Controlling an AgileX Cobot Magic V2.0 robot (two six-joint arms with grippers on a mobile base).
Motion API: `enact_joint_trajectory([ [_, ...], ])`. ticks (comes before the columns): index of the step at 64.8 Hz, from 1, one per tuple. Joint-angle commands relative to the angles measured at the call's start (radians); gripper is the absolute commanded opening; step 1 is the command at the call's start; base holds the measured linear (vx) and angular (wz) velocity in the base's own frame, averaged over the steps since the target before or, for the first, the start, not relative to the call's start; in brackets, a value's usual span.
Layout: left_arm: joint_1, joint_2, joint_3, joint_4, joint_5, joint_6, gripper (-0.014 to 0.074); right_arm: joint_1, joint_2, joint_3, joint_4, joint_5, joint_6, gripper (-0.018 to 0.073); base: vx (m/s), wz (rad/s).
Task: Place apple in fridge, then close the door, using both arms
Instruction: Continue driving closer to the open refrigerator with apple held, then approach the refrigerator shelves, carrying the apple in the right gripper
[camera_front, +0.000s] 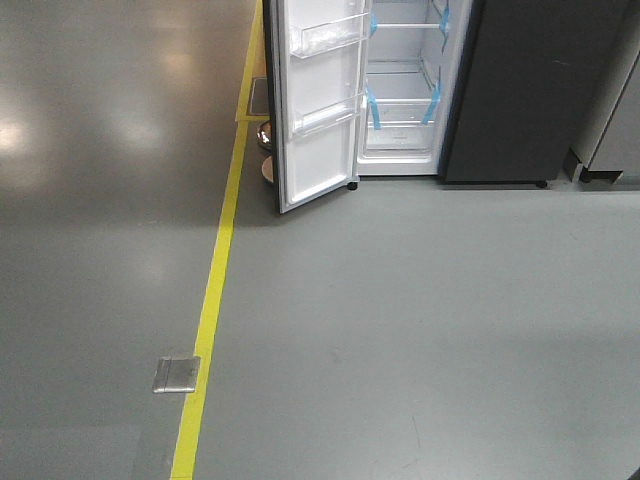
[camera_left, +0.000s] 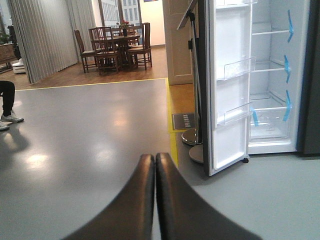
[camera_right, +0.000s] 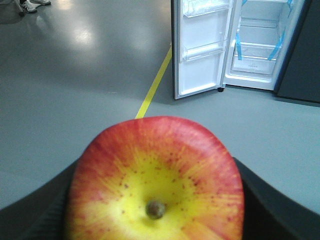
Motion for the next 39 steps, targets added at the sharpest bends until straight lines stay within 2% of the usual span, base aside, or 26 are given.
enact_joint_trajectory([
  [1, -0.006, -0.016, 0.028, -0.007, -0.071, -0.008, -0.0006, -0.004, -0.006, -0.024, 0.025, -0.08, -0.007, 0.0043, 0.09, 0.02],
  [39, -0.006, -0.016, 0.028, -0.007, -0.071, -0.008, -0.0006, -0.004, -0.006, -0.024, 0.025, -0.08, -0.007, 0.0043, 0.1, 0.01],
])
